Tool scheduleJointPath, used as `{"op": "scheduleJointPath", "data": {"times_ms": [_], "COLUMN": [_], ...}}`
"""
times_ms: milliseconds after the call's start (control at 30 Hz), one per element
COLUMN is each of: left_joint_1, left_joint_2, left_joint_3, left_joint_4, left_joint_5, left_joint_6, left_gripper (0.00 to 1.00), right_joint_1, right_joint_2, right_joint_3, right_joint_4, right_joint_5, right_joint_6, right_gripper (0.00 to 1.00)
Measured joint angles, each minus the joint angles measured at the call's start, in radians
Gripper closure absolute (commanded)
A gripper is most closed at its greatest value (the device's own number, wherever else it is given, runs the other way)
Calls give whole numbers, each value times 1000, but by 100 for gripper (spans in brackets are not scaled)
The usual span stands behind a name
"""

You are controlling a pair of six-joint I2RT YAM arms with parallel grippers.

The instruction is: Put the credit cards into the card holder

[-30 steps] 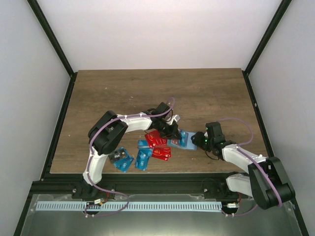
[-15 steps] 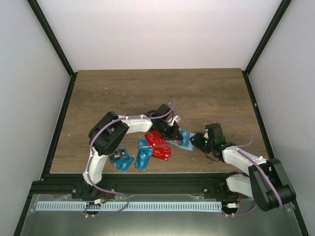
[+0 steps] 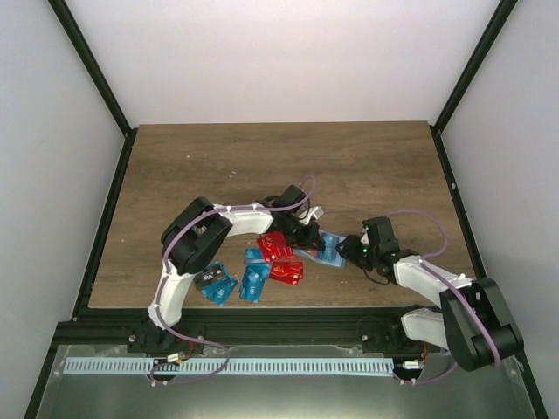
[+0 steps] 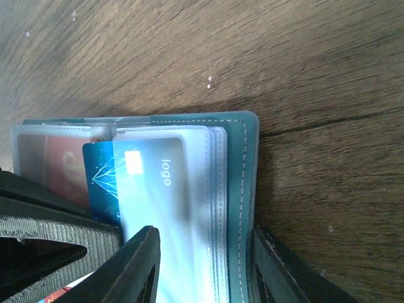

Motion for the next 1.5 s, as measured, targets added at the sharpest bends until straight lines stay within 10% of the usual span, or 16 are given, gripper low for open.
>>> {"op": "scheduleJointPath", "data": {"times_ms": [900, 1500], "left_joint_1": [-23, -66], "left_joint_2": [54, -19], "left_joint_3": [96, 79], "left_joint_4": [-82, -161], "left_joint_5": [4, -101], "left_joint_6": [19, 75], "left_gripper": [94, 44], "right_joint_1": [0, 1], "right_joint_2": [24, -14], "right_joint_3": [26, 41], "right_joint_4": [-23, -113], "right_joint_5": [-4, 5], "right_joint_6": [-33, -49], "right_gripper": [59, 47]}}
